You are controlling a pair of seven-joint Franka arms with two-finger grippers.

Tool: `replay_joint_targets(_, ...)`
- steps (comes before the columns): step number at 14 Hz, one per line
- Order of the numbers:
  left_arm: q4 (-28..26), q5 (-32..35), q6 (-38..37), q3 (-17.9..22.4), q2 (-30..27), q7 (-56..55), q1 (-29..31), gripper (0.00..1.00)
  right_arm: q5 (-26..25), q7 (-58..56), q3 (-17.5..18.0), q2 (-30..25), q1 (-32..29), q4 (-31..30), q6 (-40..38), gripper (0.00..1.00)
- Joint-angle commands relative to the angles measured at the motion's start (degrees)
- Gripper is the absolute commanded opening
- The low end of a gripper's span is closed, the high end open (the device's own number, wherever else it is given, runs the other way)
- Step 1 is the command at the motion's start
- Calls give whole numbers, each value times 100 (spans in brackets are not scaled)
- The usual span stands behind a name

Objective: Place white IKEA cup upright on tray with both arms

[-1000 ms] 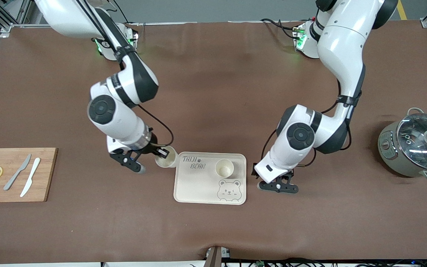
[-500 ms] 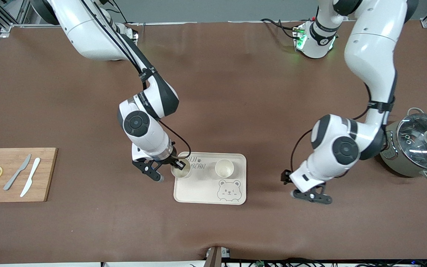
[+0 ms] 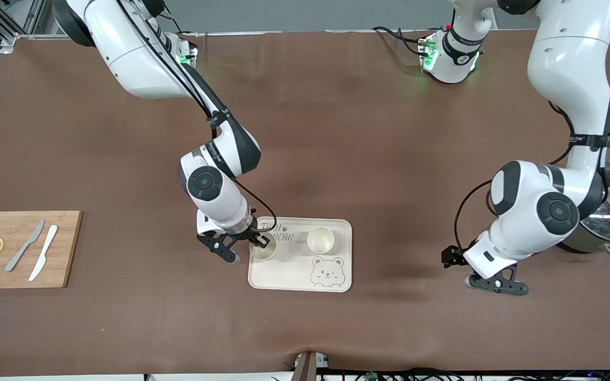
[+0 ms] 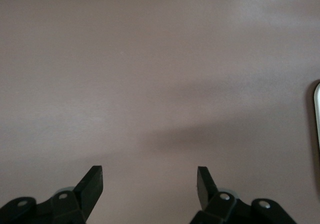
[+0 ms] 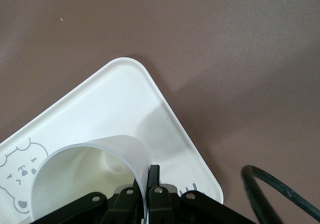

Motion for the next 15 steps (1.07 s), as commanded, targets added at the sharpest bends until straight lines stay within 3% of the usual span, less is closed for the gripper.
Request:
replay_joint_targets(1, -255, -2, -98, -49, -474, -212, 54, 86, -101, 166, -127, 219, 141, 198, 101, 0)
replay_joint_targets(3, -237, 7, -535, -14, -746, -212, 72, 100, -101, 175, -162, 281, 176, 198, 163, 0)
replay_joint_targets(15, -246, -29, -2294, -5, -2056, -256, 195, 100, -206, 342, -303, 475, 360, 189, 427, 0)
